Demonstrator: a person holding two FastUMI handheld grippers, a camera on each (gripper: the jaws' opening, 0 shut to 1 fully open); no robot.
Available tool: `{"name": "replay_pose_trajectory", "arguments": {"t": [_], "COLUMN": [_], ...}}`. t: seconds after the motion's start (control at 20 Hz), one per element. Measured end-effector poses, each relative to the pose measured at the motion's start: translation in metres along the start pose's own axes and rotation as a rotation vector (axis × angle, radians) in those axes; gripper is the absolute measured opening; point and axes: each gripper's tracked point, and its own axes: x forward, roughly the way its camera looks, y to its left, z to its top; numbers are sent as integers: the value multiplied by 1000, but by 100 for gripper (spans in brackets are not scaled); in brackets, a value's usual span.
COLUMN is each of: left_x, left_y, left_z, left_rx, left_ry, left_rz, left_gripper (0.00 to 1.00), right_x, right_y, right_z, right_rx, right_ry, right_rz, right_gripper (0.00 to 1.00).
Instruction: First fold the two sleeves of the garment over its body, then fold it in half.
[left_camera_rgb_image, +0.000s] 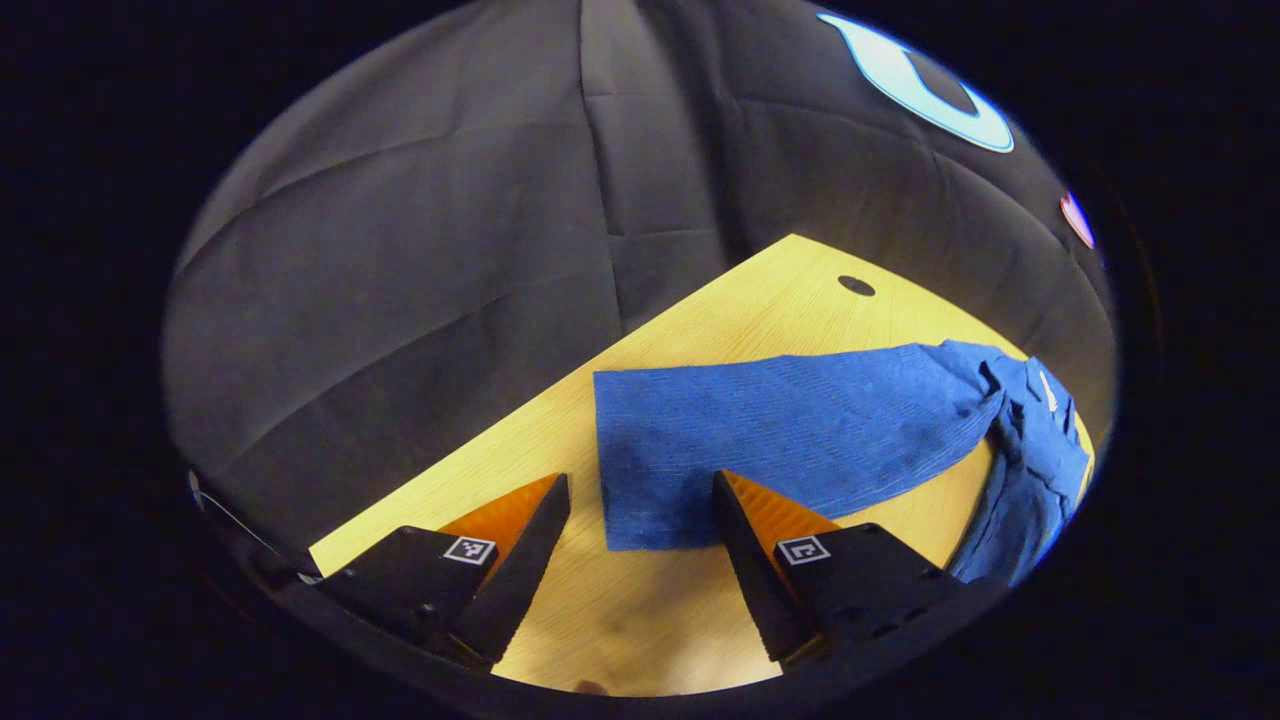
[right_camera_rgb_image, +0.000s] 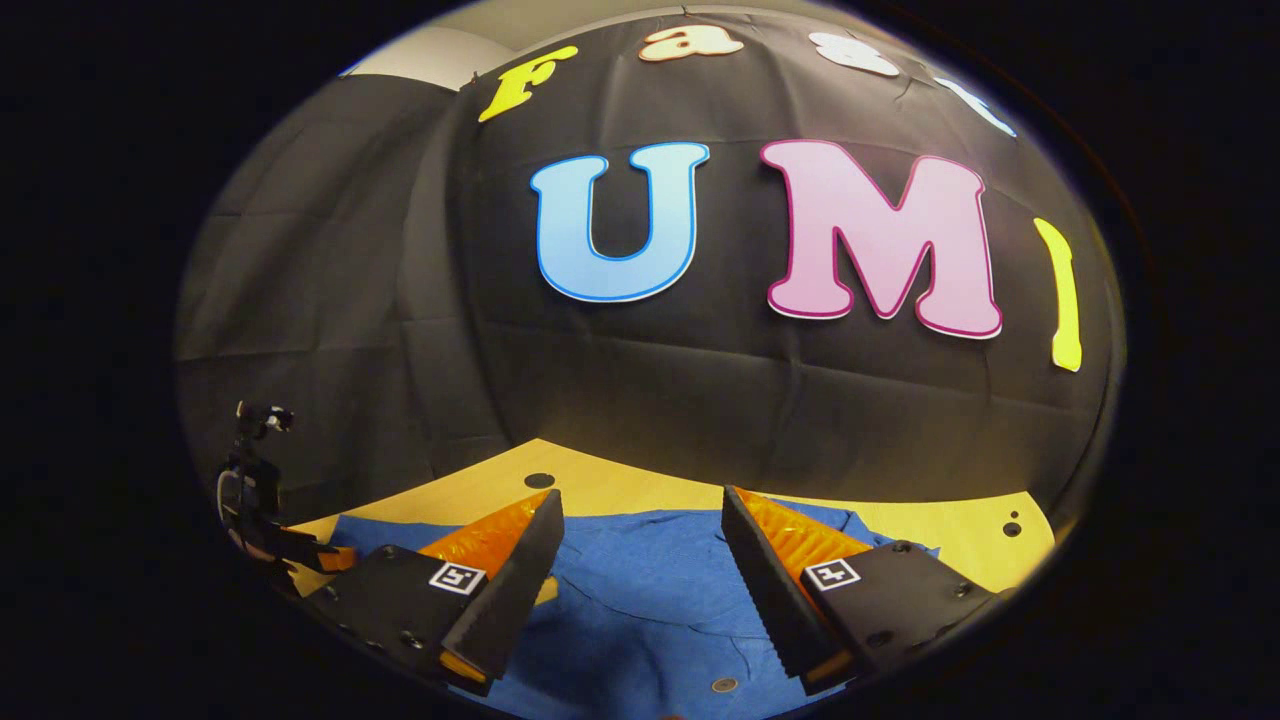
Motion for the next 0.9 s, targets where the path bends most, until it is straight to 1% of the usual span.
{"name": "replay_pose_trajectory", "arguments": {"t": [0.1,0.15,0.2,0.35,0.45,0.5,0.55,0.6,0.7,0.8,0.9], "left_x": [7,7,7,9,12,16,11,9,2,-17,-37], "left_y": [-5,-7,-8,-14,-21,-26,-27,-28,-29,-57,-100], "left_z": [5,8,9,13,14,15,17,19,31,51,76], "left_rx": [14,10,5,-48,-75,-98,-115,-123,-97,-62,-30], "left_ry": [1,5,7,-5,-4,1,6,6,-28,-67,-124], "left_rz": [16,0,2,8,-19,-39,-54,-59,-57,-96,-164], "left_gripper": [69,60,51,23,6,5,1,0,0,0,0], "right_x": [-4,-6,-8,-14,-18,-20,-21,-24,-27,-33,-39], "right_y": [-12,-18,-24,-46,-59,-66,-74,-85,-104,-123,-141], "right_z": [-8,-12,-15,-21,-25,-26,-26,-25,-27,-29,-33], "right_rx": [4,10,18,19,19,20,21,21,20,26,29], "right_ry": [19,29,35,41,47,48,46,43,42,46,53], "right_rz": [-12,-16,-20,-43,-56,-64,-75,-89,-122,-152,-180], "right_gripper": [100,100,100,100,100,100,100,100,100,100,100]}}
